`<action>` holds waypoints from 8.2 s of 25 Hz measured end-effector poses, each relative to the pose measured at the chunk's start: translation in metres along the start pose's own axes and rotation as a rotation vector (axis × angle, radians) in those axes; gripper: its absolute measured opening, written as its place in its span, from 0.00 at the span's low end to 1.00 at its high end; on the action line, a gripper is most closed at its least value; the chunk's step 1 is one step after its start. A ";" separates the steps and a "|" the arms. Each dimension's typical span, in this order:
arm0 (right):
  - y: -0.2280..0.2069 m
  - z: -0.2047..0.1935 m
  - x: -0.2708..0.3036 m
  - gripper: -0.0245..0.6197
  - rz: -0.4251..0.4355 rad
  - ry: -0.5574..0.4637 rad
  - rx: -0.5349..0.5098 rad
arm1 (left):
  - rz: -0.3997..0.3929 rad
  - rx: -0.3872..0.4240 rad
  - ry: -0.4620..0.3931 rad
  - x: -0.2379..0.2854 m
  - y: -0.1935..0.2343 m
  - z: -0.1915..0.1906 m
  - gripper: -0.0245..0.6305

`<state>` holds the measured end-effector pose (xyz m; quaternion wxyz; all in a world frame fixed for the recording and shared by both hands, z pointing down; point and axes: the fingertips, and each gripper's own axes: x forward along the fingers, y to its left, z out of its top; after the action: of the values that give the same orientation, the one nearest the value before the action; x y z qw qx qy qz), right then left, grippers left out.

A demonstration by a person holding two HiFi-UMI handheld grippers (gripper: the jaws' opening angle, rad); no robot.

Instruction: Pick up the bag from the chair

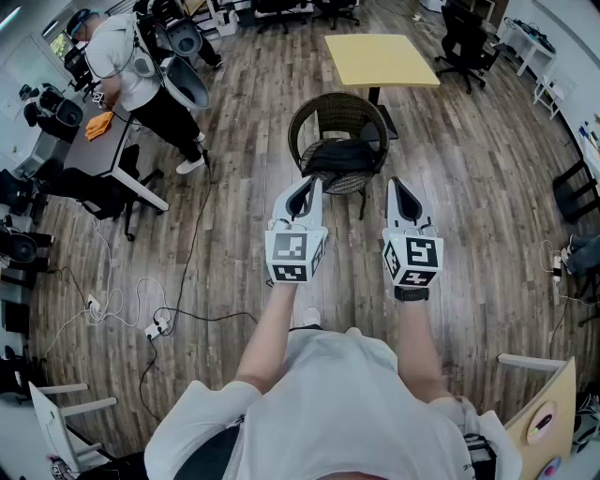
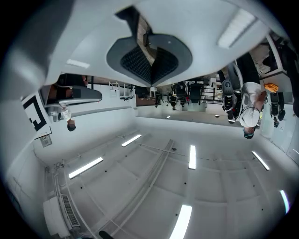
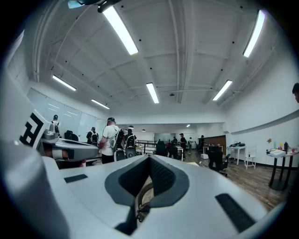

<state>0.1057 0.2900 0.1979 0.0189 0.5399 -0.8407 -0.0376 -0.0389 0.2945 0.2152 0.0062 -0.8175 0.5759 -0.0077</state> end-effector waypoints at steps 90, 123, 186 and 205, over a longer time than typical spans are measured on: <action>-0.104 -0.477 0.493 0.04 0.134 0.760 0.239 | -0.116 -0.258 0.644 0.486 0.174 -0.447 0.04; -0.072 -0.774 0.460 0.51 -0.022 1.027 0.880 | -0.118 -0.447 0.970 0.458 0.172 -0.718 0.31; -0.124 -0.592 0.526 0.12 -0.033 0.816 0.789 | -0.037 -0.401 0.714 0.528 0.212 -0.523 0.32; -0.151 -0.390 0.539 0.12 0.017 0.543 0.501 | 0.001 -0.275 0.455 0.521 0.222 -0.321 0.32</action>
<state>0.0466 -0.2797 0.5688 0.1089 0.5108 -0.7927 0.3145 -0.0792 -0.2716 0.5348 -0.2348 -0.7876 0.5584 -0.1131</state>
